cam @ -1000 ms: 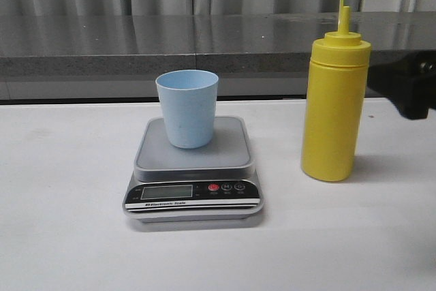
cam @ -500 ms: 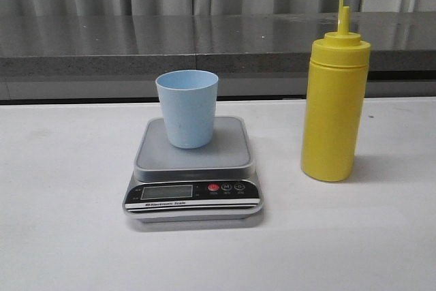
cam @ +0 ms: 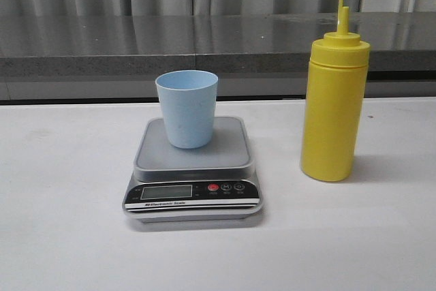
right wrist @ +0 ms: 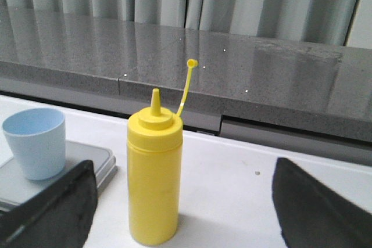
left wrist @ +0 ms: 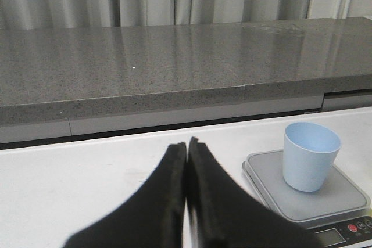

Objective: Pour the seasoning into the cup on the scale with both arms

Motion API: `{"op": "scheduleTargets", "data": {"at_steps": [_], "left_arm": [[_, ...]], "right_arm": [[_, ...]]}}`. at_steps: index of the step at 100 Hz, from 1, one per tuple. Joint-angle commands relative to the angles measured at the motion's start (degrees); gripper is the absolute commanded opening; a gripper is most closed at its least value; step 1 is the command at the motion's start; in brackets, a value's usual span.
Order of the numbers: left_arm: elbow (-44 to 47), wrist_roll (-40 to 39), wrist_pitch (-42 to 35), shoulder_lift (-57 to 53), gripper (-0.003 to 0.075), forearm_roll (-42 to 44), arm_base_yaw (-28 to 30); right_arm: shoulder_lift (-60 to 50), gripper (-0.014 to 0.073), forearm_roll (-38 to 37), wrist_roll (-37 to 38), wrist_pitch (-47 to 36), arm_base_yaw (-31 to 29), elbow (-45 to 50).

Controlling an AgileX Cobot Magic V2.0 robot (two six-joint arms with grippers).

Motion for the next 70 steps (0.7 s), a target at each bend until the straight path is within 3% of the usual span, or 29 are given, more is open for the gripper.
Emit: {"op": "scheduleTargets", "data": {"at_steps": [1,22,56,70], "left_arm": [[-1.6,0.1,-4.2,0.6,-0.0018,-0.2,0.0],[-1.6,0.1,-4.2,0.6,-0.0018,-0.2,0.0],[-1.6,0.1,-4.2,0.6,-0.0018,-0.2,0.0],[-1.6,0.1,-4.2,0.6,-0.0018,-0.2,0.0]], "right_arm": [[-2.6,0.059,0.1,-2.2,2.6,-0.3,-3.3],[-5.7,0.0384,0.0,-3.5,11.7,-0.3,-7.4],[-5.7,-0.0105,0.0,-3.5,10.9,-0.3,-7.8],[-5.7,-0.012,0.0,-3.4,10.9,-0.3,-7.8]]}}
